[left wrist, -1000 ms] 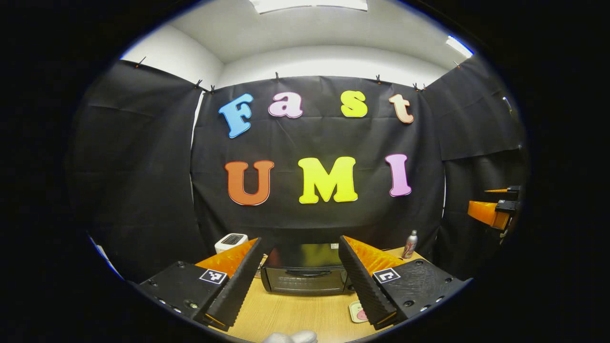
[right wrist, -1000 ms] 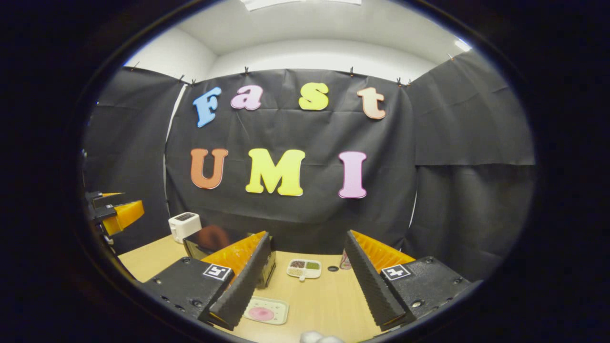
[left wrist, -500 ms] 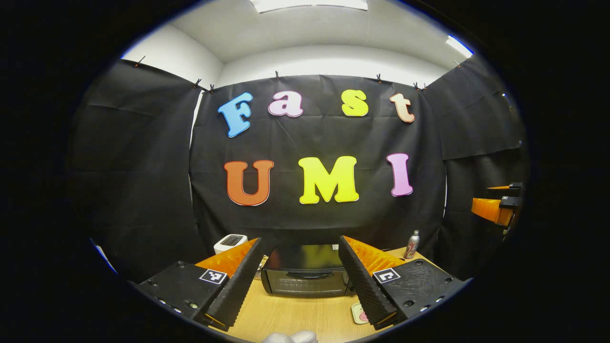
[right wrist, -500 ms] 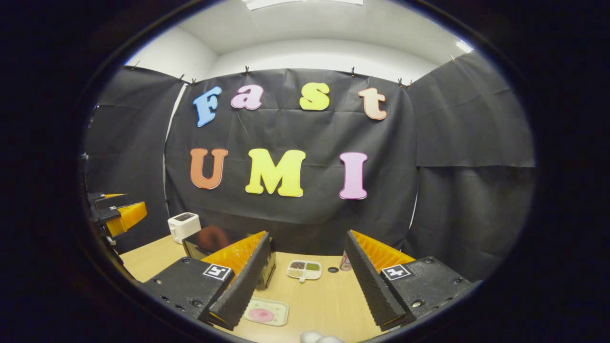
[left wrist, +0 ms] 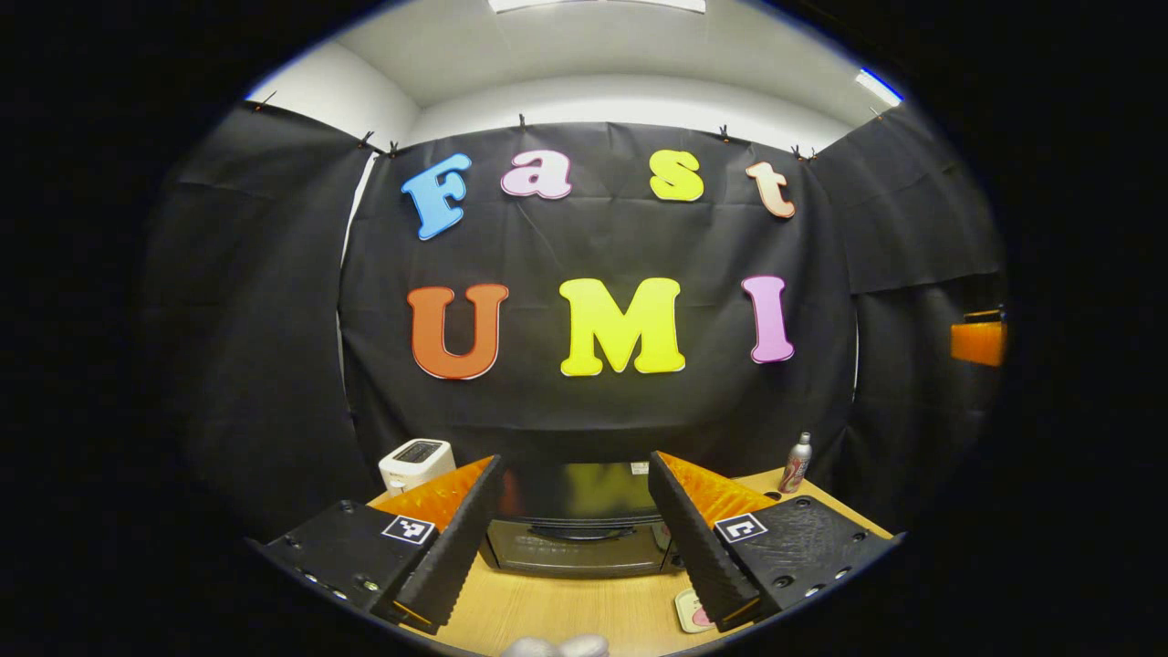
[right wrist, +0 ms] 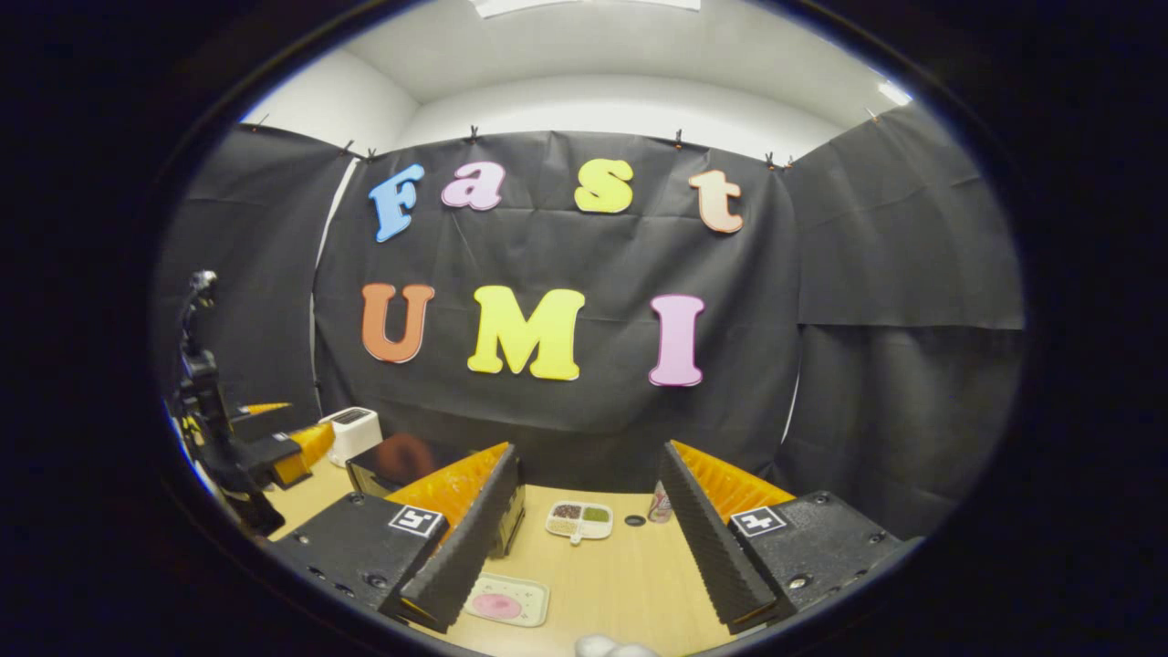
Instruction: Open the electric oven with the left hand, put the food in, and close the electric oven.
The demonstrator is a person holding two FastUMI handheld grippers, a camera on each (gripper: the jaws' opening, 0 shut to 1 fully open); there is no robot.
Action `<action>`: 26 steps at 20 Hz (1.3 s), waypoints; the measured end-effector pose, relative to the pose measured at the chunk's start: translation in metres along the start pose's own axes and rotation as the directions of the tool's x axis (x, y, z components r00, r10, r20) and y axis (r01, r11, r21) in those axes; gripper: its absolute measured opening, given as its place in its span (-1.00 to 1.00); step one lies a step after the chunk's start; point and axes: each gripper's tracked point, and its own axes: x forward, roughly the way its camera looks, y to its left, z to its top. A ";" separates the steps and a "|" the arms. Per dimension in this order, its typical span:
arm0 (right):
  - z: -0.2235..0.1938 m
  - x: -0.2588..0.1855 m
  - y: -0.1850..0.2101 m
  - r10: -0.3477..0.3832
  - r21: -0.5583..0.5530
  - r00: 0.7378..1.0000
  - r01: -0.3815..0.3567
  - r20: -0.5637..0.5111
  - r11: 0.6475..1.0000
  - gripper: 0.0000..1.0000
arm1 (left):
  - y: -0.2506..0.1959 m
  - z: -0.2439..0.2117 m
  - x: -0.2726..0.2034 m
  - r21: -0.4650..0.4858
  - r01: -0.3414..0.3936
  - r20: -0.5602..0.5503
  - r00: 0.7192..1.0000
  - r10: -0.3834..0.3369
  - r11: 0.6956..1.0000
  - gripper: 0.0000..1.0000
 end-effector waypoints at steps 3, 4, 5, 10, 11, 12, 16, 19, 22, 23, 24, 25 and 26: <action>0.004 0.000 -0.006 -0.019 -0.027 1.000 0.019 -0.002 0.999 0.96 | -0.003 -0.029 0.033 -0.005 0.013 -0.047 0.999 -0.013 1.000 0.91; 0.005 0.000 -0.007 -0.026 -0.030 1.000 0.026 -0.001 0.999 0.96 | -0.005 -0.041 0.044 -0.002 0.027 -0.062 0.998 -0.027 1.000 0.92; 0.003 0.000 -0.009 -0.032 -0.030 0.999 0.032 -0.005 0.999 0.96 | -0.007 -0.051 0.054 0.000 0.033 -0.074 0.997 -0.033 0.999 0.92; -0.004 -0.002 -0.015 -0.073 -0.027 0.996 0.072 -0.041 0.997 0.96 | -0.008 -0.106 0.097 -0.029 0.047 -0.177 0.983 -0.051 0.998 0.92; -0.006 -0.001 -0.015 -0.079 -0.034 0.996 0.078 -0.048 0.996 0.96 | -0.008 -0.118 0.105 -0.034 0.045 -0.208 0.977 -0.051 0.998 0.92; -0.006 -0.001 -0.015 -0.082 -0.038 0.995 0.080 -0.054 0.996 0.96 | -0.006 -0.130 0.111 -0.039 0.045 -0.228 0.972 -0.052 0.998 0.92; -0.004 0.003 -0.008 -0.080 -0.035 0.995 0.078 -0.058 0.996 0.97 | -0.002 -0.156 0.118 -0.033 0.033 -0.294 0.955 -0.041 0.999 0.93; -0.004 0.003 -0.003 -0.069 -0.028 0.996 0.067 -0.054 0.997 0.99 | 0.001 -0.157 0.123 0.012 0.041 -0.280 0.959 -0.036 0.999 0.92; -0.007 0.001 0.002 -0.056 -0.020 0.997 0.055 -0.061 0.998 0.97 | 0.002 -0.159 0.124 0.012 0.049 -0.289 0.956 -0.043 0.999 0.93; -0.006 0.001 0.002 -0.056 -0.020 0.997 0.055 -0.057 0.998 0.97 | 0.002 -0.158 0.124 0.010 0.047 -0.293 0.955 -0.042 0.999 0.94; -0.005 0.000 0.002 -0.058 -0.019 0.997 0.057 -0.059 0.998 0.97 | 0.001 -0.159 0.126 0.010 0.050 -0.313 0.949 -0.044 0.999 0.94; -0.007 -0.003 0.003 -0.053 -0.020 0.997 0.052 -0.060 0.998 0.97 | 0.000 -0.159 0.124 0.015 0.055 -0.332 0.942 -0.047 0.998 0.93; -0.007 -0.004 0.004 -0.050 -0.021 0.997 0.049 -0.061 0.999 0.97 | 0.001 -0.159 0.123 0.012 0.055 -0.350 0.936 -0.047 0.998 0.94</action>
